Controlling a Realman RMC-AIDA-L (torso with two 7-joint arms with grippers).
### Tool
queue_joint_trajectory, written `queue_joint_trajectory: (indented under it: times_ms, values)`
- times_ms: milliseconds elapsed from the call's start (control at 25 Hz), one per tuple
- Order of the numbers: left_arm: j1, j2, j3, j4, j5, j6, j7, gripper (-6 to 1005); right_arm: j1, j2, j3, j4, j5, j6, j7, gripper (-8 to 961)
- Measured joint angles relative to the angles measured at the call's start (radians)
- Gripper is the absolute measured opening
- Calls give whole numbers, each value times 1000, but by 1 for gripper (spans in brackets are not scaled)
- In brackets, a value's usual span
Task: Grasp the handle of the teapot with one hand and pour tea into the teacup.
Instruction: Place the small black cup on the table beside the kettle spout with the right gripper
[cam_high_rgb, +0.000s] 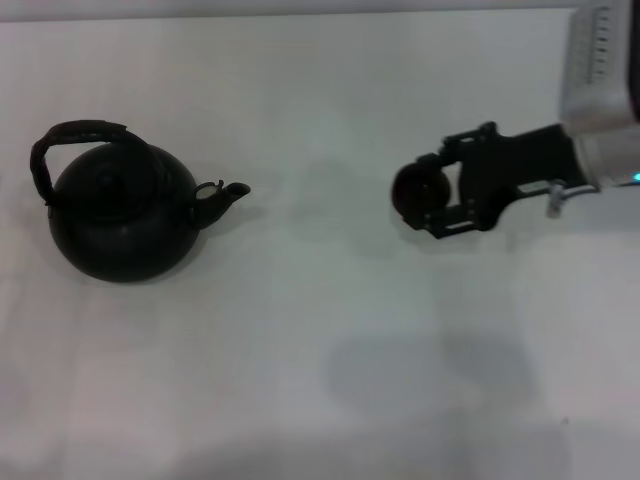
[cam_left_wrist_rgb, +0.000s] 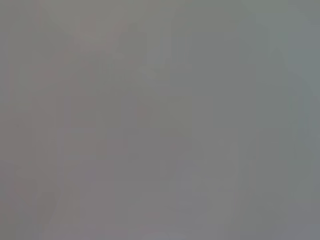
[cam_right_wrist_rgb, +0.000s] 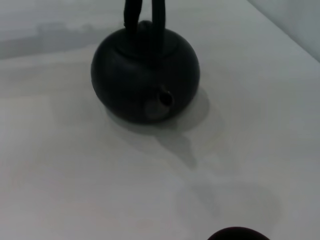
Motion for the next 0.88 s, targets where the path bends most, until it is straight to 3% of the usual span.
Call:
queue_joint_trajectory:
  times_ms: [480, 880]
  values:
    - [-5, -1, 2, 0, 0, 0, 0, 651, 46, 7, -154, -28, -1, -130, 43, 725]
    - [-19, 1, 1, 0, 0, -3, 0, 650, 64, 7, -225, -93, -4, -215, 44, 726]
